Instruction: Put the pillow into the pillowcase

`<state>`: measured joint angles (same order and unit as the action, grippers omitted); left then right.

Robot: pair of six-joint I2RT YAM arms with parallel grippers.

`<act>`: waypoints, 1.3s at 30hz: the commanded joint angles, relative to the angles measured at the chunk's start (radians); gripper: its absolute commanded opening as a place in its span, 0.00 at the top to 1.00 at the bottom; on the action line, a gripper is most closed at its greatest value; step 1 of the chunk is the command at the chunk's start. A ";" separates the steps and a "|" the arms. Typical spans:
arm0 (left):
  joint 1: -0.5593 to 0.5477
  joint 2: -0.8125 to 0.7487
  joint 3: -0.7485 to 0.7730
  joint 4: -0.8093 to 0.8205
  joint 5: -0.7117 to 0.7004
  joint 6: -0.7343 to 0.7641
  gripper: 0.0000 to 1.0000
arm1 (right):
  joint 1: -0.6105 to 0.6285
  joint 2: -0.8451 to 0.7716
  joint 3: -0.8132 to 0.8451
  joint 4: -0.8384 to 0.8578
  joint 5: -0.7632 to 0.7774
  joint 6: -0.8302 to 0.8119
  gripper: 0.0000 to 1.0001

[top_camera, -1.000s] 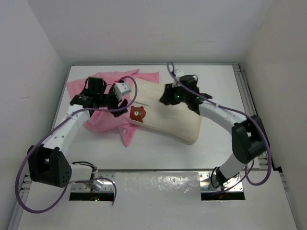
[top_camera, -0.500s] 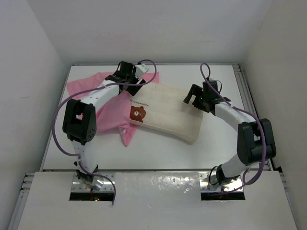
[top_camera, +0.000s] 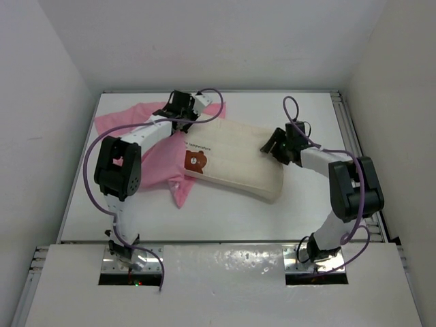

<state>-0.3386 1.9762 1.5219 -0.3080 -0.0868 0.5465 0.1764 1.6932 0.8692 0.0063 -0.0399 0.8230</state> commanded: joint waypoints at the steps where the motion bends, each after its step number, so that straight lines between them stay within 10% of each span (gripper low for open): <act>1: -0.002 0.013 0.021 -0.003 0.209 -0.031 1.00 | 0.012 0.080 -0.087 0.105 -0.176 0.077 0.56; 4: -0.014 0.012 0.113 -0.048 0.345 -0.023 1.00 | 0.049 0.066 -0.095 0.201 -0.247 0.045 1.00; 16: -0.102 0.004 0.293 -0.305 0.738 0.099 1.00 | 0.158 -0.156 -0.291 0.927 -0.353 0.167 1.00; 22: -0.094 -0.017 0.302 -0.612 0.797 0.375 1.00 | 0.150 -0.167 -0.308 0.824 -0.265 0.167 1.00; 24: -0.079 -0.034 0.255 -0.669 0.738 0.435 0.95 | 0.138 -0.174 -0.274 0.632 -0.325 0.069 0.76; 25: -0.067 -0.042 0.235 -0.669 0.673 0.435 0.73 | 0.126 -0.191 -0.266 0.559 -0.359 -0.041 0.28; 27: -0.025 -0.071 0.212 -0.677 0.638 0.408 0.25 | 0.066 -0.277 -0.231 0.222 -0.217 -0.211 0.01; 28: -0.011 -0.086 0.212 -0.678 0.639 0.392 0.03 | 0.054 -0.300 -0.210 0.165 -0.157 -0.275 0.01; 30: 0.018 -0.146 0.216 -0.672 0.636 0.347 0.00 | 0.040 -0.308 -0.097 0.069 -0.063 -0.391 0.01; 34: 0.049 -0.325 0.092 -0.559 0.564 0.222 0.00 | 0.049 -0.147 0.146 -0.002 -0.078 -0.580 0.10; 36: 0.067 -0.482 -0.091 -0.468 0.491 0.188 0.11 | 0.089 0.016 0.354 -0.108 -0.211 -0.637 0.64; 37: 0.078 -0.579 -0.156 -0.430 0.474 0.188 0.45 | 0.098 0.072 0.472 -0.123 -0.272 -0.650 0.66; 39: 0.085 -0.664 -0.333 -0.405 0.386 0.175 1.00 | 0.129 0.182 0.591 -0.190 -0.337 -0.673 0.27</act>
<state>-0.2592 1.4456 1.3693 -0.7891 0.4149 0.7708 0.2516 1.7340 1.3128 -0.0147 -0.2279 0.3016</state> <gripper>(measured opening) 0.201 0.563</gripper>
